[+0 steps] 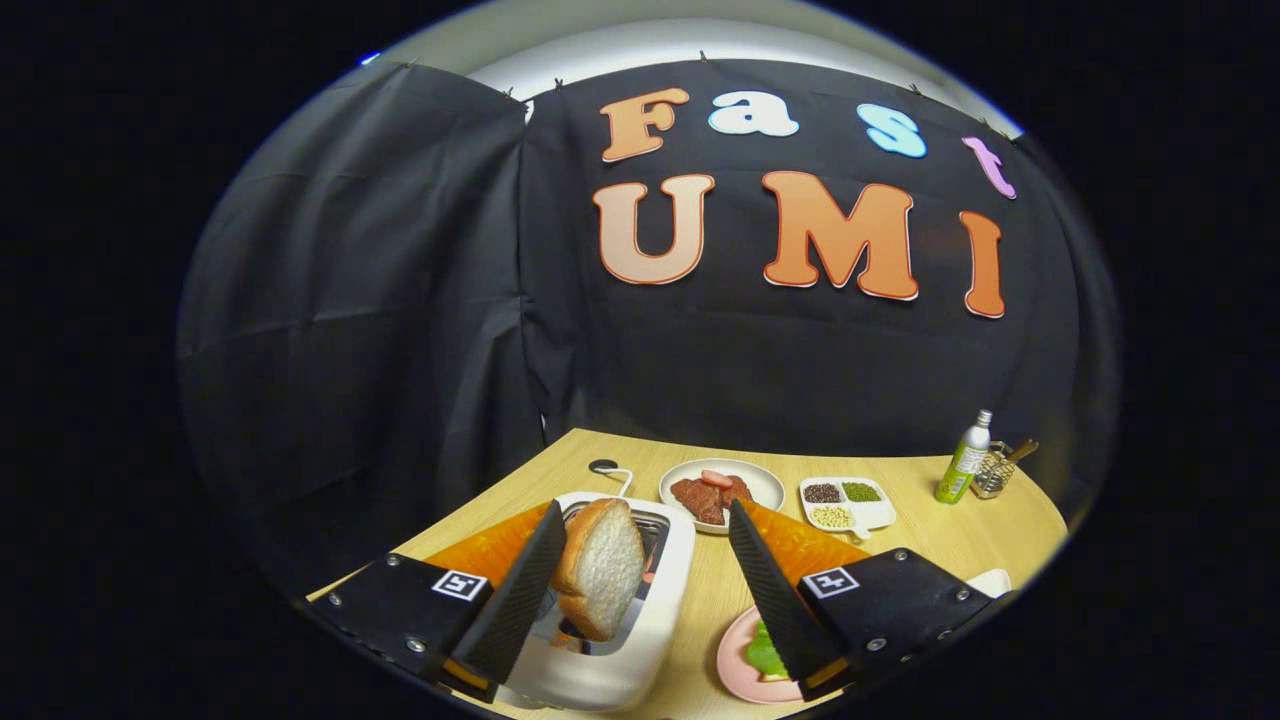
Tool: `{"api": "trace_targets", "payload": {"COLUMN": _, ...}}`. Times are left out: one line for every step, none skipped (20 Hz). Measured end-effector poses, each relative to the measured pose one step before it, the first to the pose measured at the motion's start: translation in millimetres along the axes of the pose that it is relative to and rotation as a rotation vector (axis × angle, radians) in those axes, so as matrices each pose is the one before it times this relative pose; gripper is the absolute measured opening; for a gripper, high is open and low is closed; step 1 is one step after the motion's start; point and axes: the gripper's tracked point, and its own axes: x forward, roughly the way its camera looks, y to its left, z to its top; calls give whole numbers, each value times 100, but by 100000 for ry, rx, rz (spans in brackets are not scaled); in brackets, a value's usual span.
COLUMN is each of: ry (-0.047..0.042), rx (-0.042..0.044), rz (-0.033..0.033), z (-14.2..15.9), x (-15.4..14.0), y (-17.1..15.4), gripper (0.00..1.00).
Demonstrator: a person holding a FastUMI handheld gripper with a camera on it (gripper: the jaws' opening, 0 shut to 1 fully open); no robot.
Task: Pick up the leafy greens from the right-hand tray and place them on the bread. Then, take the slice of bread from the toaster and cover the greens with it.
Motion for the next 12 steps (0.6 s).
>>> {"api": "trace_targets", "payload": {"ry": 250, "rx": 458, "rz": -1075, "z": -181, "x": -91, "y": 87, "gripper": 98}}
{"api": "trace_targets", "payload": {"ry": 312, "rx": 1715, "rz": -874, "z": -92, "x": -147, "y": 82, "gripper": 99}}
{"api": "trace_targets", "payload": {"ry": -108, "rx": 1974, "rz": 336, "z": 35, "x": -155, "y": 374, "gripper": 98}}
{"api": "trace_targets", "payload": {"ry": 153, "rx": 1358, "rz": 321, "z": -120, "x": 70, "y": 421, "gripper": 98}}
{"api": "trace_targets", "payload": {"ry": 586, "rx": 83, "rz": 190, "z": -282, "x": -1, "y": 141, "gripper": 98}}
{"api": "trace_targets", "payload": {"ry": 818, "rx": -1407, "rz": 65, "z": -409, "x": 216, "y": 228, "gripper": 98}}
{"api": "trace_targets", "payload": {"ry": 1403, "rx": -1612, "rz": 53, "z": -463, "x": 149, "y": 170, "gripper": 98}}
{"api": "trace_targets", "payload": {"ry": 1538, "rx": -800, "rz": -247, "z": -557, "x": 152, "y": 148, "gripper": 97}}
{"api": "trace_targets", "payload": {"ry": 933, "rx": -48, "rz": 0, "z": -384, "x": 155, "y": 226, "gripper": 97}}
{"api": "trace_targets", "payload": {"ry": 929, "rx": -213, "rz": 3, "z": -219, "x": 134, "y": 192, "gripper": 91}}
{"api": "trace_targets", "payload": {"ry": 1095, "rx": -859, "rz": -233, "z": -381, "x": 295, "y": 73, "gripper": 87}}
{"api": "trace_targets", "payload": {"ry": 1544, "rx": -465, "rz": -658, "z": -379, "x": 267, "y": -83, "gripper": 74}}
